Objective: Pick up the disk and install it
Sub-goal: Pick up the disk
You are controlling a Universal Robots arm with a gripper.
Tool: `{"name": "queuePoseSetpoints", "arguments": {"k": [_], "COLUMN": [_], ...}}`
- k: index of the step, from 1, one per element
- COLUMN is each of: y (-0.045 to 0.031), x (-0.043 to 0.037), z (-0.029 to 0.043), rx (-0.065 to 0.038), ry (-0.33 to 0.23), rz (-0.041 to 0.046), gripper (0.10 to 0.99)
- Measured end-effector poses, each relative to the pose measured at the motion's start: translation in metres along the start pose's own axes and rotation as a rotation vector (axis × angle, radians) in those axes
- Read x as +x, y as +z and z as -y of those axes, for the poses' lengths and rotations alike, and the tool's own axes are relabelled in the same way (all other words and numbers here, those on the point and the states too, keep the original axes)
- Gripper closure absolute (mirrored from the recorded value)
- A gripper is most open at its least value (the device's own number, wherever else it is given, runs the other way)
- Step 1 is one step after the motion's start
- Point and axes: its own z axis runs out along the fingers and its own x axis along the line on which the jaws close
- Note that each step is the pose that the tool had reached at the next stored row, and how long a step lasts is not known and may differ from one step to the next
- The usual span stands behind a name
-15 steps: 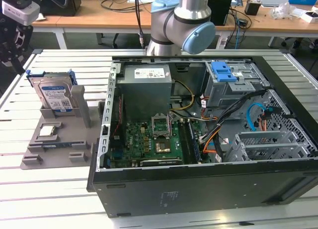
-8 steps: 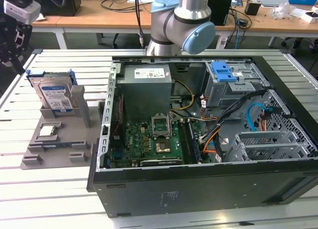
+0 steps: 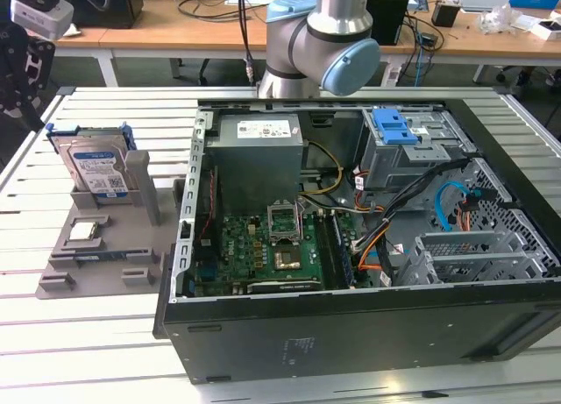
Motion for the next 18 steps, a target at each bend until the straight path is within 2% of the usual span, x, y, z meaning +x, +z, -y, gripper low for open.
{"name": "queuePoseSetpoints", "arguments": {"k": [18], "y": [0.0000], "x": [0.0000], "z": [0.0000], "rx": [-0.004], "ry": [-0.182], "rz": [-0.0062], "gripper": [0.980]}}
